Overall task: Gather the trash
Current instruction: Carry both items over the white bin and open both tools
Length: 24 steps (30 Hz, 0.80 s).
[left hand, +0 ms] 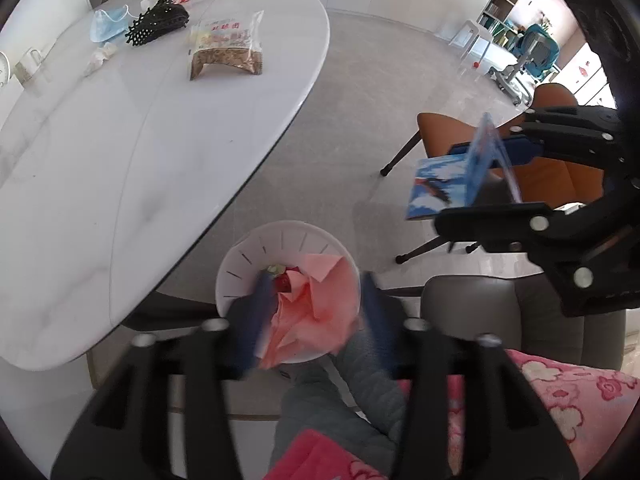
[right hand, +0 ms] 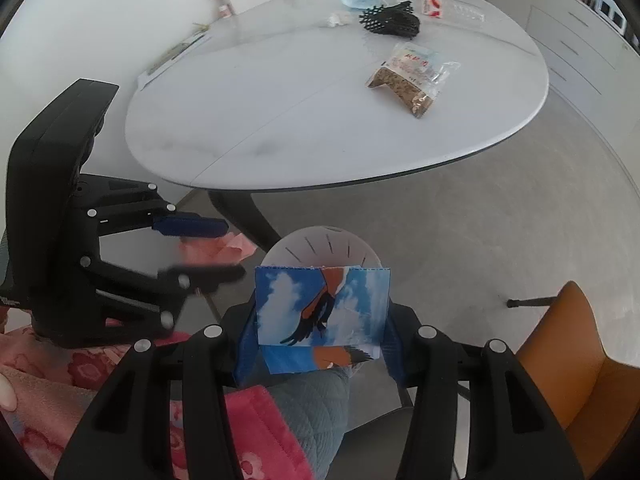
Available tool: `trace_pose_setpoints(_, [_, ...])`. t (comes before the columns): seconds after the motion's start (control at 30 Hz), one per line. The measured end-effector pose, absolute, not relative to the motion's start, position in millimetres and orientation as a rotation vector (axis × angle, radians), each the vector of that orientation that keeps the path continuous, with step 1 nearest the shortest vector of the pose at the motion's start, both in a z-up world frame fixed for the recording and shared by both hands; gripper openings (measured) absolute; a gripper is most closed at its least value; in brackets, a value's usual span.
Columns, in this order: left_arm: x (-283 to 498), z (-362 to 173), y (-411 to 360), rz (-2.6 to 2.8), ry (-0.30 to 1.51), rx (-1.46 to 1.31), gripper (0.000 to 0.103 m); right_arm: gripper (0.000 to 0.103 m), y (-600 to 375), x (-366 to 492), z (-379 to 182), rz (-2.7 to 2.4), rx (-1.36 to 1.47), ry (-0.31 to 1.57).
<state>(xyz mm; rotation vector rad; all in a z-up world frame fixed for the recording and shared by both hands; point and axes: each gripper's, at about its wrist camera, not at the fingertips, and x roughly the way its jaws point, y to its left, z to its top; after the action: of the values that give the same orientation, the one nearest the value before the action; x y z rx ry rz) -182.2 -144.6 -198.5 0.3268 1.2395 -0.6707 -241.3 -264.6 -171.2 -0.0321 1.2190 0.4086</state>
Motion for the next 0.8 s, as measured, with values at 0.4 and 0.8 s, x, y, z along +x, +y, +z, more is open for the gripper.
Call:
trace_pose_setpoints(0.4, [-187.3,-188.4,-153.7,-0.587,1.210,0.332,0.081,0.051,-267.1,-232.4,-170.5,0.511,-0.098,1.201])
trace_pose_setpoints(0.8, [-162.0,-150.5,-90.2,-0.395,1.178,0.236,0.092,0.053,-235.6,-233.9,-183.0,0.578,-0.159,1.199])
